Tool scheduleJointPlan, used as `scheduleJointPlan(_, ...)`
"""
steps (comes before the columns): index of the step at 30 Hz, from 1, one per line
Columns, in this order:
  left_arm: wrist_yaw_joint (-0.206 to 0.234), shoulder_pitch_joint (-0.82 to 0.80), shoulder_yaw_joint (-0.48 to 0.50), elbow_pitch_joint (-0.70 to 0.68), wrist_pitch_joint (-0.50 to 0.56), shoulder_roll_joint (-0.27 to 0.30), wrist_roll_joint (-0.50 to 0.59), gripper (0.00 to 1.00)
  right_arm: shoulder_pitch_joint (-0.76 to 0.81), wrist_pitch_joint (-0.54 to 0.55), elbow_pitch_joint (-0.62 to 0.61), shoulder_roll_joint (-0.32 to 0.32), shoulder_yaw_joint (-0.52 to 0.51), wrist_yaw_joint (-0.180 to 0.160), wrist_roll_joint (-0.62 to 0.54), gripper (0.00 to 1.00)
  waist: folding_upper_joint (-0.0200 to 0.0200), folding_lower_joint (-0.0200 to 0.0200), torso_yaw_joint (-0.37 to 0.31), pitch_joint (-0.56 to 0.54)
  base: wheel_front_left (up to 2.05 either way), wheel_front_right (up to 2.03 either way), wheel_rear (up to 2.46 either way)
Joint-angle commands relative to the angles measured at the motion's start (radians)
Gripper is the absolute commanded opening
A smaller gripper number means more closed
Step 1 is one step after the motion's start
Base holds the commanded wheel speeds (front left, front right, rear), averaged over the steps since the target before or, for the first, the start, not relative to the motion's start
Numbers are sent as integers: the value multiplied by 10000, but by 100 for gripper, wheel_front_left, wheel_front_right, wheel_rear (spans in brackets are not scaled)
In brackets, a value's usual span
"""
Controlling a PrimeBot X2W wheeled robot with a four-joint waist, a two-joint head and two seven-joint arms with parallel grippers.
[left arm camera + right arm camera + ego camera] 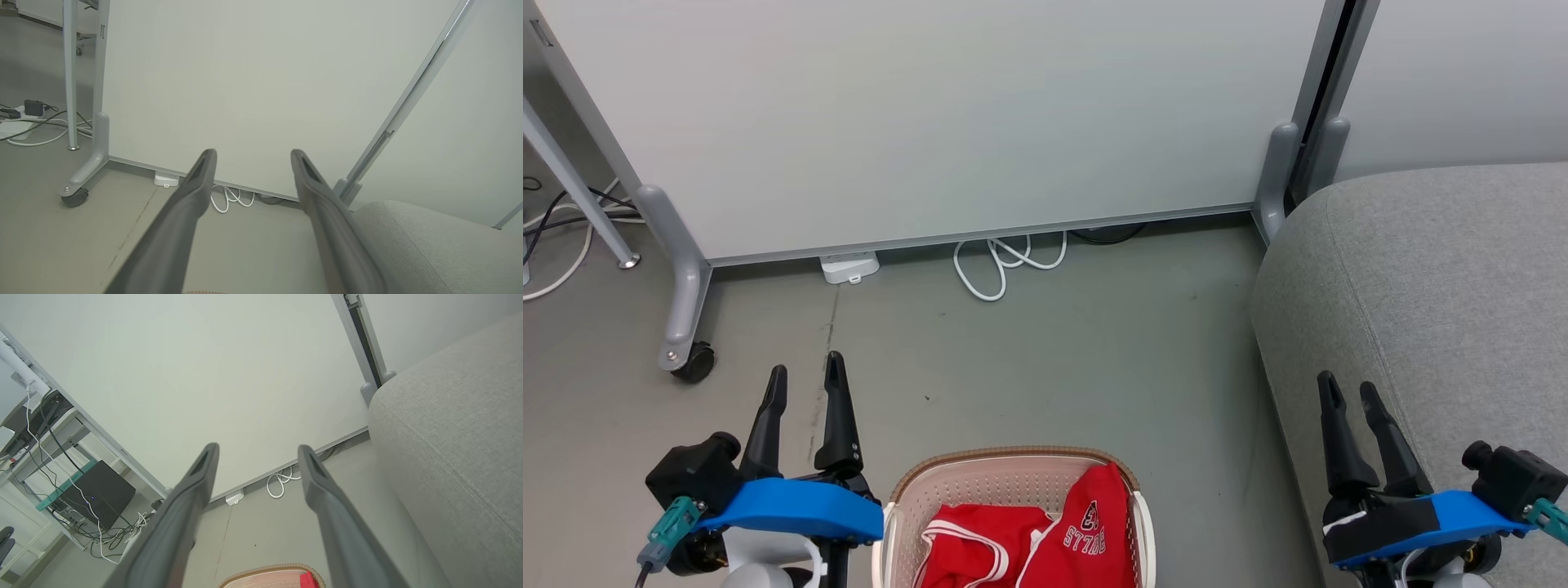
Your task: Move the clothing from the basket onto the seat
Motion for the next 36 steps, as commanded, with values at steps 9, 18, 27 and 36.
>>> scheduleJointPlan(9,138,-169,-181,-152,-289,175,1035,100,-212,-286,-78,-86,50,18,-1020,100,-1,0,17,39,0,0,0)
scheduleJointPlan(18,215,-189,-345,-127,-507,227,1884,100,-207,-510,-76,-92,143,20,-1797,100,-1,0,44,50,0,0,0)
scheduleJointPlan(27,241,-183,-481,-158,-694,244,2631,100,-204,-696,-51,-94,226,23,-2512,100,-1,0,61,42,0,0,0)
scheduleJointPlan(36,142,-163,-543,-232,-869,207,3284,100,-205,-863,-70,-98,309,25,-3197,100,-1,0,76,48,0,0,0)
